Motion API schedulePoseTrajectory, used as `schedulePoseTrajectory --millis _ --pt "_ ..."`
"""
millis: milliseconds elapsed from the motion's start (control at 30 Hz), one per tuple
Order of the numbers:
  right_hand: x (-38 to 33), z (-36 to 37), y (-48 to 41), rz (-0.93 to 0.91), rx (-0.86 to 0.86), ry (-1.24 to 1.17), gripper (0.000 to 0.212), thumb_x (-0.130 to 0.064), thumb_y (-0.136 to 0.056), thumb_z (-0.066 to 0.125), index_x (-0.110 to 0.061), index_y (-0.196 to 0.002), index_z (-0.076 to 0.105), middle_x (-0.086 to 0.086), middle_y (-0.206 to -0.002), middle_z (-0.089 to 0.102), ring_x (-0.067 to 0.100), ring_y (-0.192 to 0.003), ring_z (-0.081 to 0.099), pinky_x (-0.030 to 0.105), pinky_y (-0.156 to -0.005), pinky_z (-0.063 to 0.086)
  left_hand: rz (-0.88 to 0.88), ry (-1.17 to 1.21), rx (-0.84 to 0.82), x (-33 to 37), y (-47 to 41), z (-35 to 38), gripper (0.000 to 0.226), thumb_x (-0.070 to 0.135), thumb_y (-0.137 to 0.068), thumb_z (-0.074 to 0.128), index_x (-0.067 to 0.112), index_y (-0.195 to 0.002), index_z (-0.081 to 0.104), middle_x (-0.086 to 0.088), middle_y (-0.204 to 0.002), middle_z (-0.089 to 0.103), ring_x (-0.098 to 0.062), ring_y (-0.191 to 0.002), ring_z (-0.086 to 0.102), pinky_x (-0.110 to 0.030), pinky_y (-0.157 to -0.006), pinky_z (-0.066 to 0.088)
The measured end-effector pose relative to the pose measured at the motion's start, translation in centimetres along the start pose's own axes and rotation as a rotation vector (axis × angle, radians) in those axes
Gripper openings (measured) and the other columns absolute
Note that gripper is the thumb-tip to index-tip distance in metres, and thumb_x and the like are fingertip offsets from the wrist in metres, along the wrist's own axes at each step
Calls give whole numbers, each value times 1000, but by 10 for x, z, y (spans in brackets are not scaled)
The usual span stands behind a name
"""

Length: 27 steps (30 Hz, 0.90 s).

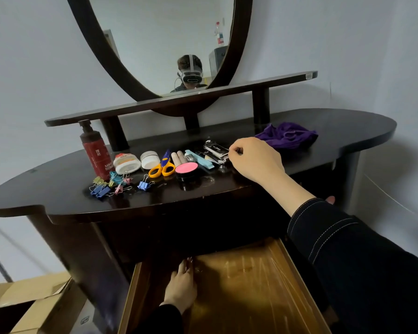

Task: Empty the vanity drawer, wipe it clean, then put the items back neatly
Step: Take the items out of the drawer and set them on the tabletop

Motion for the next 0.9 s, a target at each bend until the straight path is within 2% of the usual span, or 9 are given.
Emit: schedulePoseTrajectory --millis 100,200,333,400,533,667,767,900 --pt "-2 0 1 1 -6 9 24 -31 -96 48 -33 -102 71 -7 -111 67 17 -88 63 30 -65 40 42 18 40 -3 7 -6 54 21 -101 41 21 -154 29 -1 -153 28 -28 -129 43 -32 -106 44" --pt "-2 0 2 8 -10 25 23 -33 -96 49 -33 -104 71 -7 -112 68 17 -86 62 29 -64 37 103 7 76 -3 12 -14 45 23 -101 42 24 -146 44 2 -142 37 -25 -121 51 -29 -102 46" --pt "0 1 0 10 -13 27 22 -37 -94 54 -34 -110 69 -9 -117 67 15 -92 61 30 -69 38 185 89 180 3 19 -26 22 27 -99 50 28 -110 69 10 -118 49 -11 -95 61 -23 -86 50" --pt "1 2 0 15 -20 21 23 -40 -93 57 -35 -111 69 -10 -118 66 14 -94 60 30 -71 39 223 108 197 6 23 -27 15 30 -95 58 25 -102 71 14 -111 50 -5 -88 60 -19 -82 51" --pt "-1 0 0 21 -30 13 23 -41 -92 59 -34 -112 68 -10 -116 66 11 -92 54 31 -74 39 254 136 176 9 31 -31 19 18 -96 59 19 -109 72 13 -112 55 -7 -94 63 -11 -82 50" --pt "-3 -1 4 20 -41 20 23 -38 -91 59 -34 -111 68 -8 -118 65 14 -93 58 32 -73 38 218 110 76 5 35 -30 19 12 -90 57 18 -80 71 15 -93 53 -1 -75 58 -5 -66 44" --pt "-3 1 5 -2 -48 40 27 -32 -89 61 -35 -116 67 -7 -125 63 17 -97 59 32 -72 38 179 130 47 2 35 -25 17 6 -86 59 16 -78 70 14 -92 54 -2 -72 60 -5 -63 44" --pt "-2 1 4 -9 -46 38 30 -29 -89 63 -35 -118 66 -6 -127 61 16 -96 57 32 -72 38 168 176 37 11 39 -30 21 -1 -79 60 18 -75 68 5 -81 69 -6 -69 67 -9 -58 48"
Point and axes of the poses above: each hand's wrist, its own y-axis away from the middle knuckle, its own z-axis out of the palm, x = y × z, the point moved 6 cm from there along -y, towards the middle knuckle
